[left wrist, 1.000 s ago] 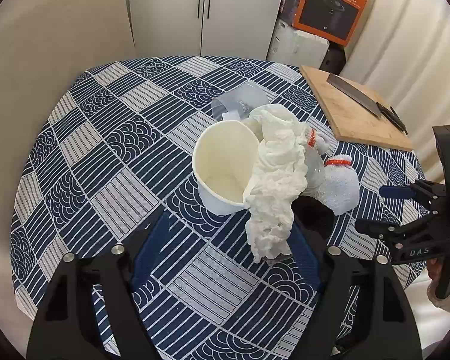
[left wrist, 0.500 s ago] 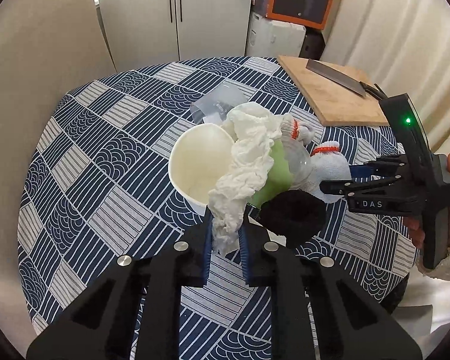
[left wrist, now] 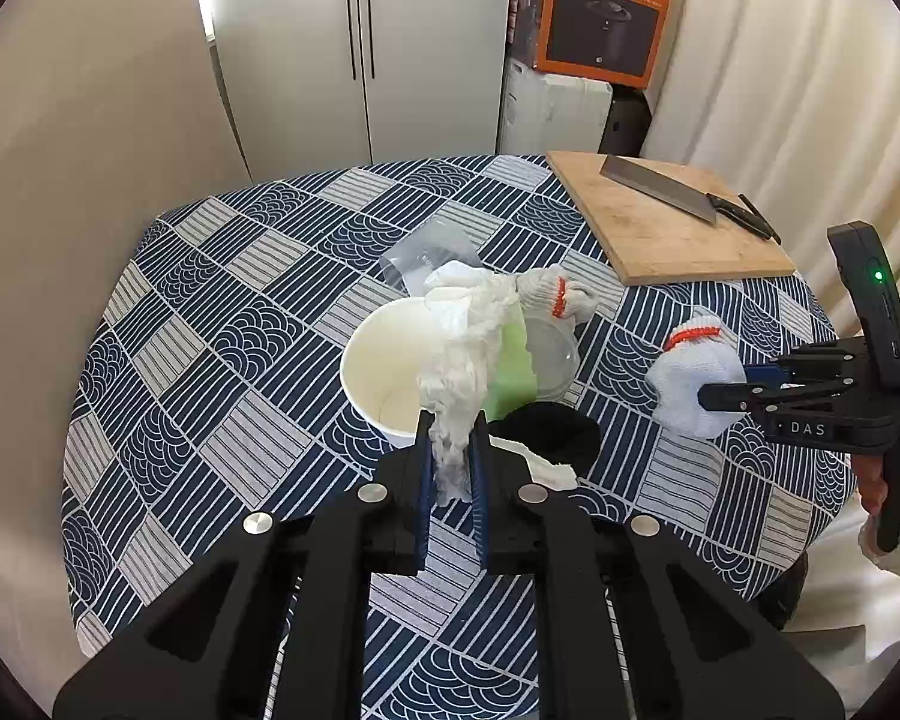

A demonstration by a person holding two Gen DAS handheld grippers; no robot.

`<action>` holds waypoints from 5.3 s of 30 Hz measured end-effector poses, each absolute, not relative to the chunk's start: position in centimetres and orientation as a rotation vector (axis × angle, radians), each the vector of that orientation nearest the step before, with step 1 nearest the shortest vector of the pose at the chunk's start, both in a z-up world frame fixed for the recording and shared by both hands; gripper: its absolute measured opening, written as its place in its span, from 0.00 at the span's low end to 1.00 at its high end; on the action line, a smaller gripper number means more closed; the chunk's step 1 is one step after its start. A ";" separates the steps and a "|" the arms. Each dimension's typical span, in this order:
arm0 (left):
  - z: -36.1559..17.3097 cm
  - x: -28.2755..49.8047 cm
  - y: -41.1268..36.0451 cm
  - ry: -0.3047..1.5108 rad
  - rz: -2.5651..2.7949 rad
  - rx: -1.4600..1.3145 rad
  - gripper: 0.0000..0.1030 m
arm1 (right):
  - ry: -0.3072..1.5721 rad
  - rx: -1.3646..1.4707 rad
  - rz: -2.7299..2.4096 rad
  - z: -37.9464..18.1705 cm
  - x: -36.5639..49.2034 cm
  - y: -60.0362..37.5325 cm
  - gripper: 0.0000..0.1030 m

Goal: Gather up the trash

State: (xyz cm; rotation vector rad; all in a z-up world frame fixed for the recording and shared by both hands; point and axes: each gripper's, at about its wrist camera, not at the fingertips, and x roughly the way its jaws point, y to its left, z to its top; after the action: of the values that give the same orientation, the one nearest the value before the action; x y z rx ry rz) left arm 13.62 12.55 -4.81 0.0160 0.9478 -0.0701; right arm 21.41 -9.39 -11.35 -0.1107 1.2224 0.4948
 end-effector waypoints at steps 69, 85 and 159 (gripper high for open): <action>0.1 -4.9 -13.8 0.905 -0.689 0.259 0.09 | 1.221 -0.097 0.578 -6.8 -2.5 -31.4 0.26; -4.4 -2.6 -14.2 1.009 -0.562 0.277 0.91 | 1.223 -0.156 0.567 -8.8 -2.2 -30.4 0.77; -16.1 17.6 22.3 1.106 -0.194 0.106 0.94 | 1.027 -0.360 0.721 -18.6 16.1 3.8 0.90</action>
State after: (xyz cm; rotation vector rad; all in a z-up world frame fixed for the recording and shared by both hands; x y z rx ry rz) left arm 17.65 22.28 -16.12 0.1059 1.1057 -0.1940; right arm 16.06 3.82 -18.63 -0.3602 1.0269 0.7207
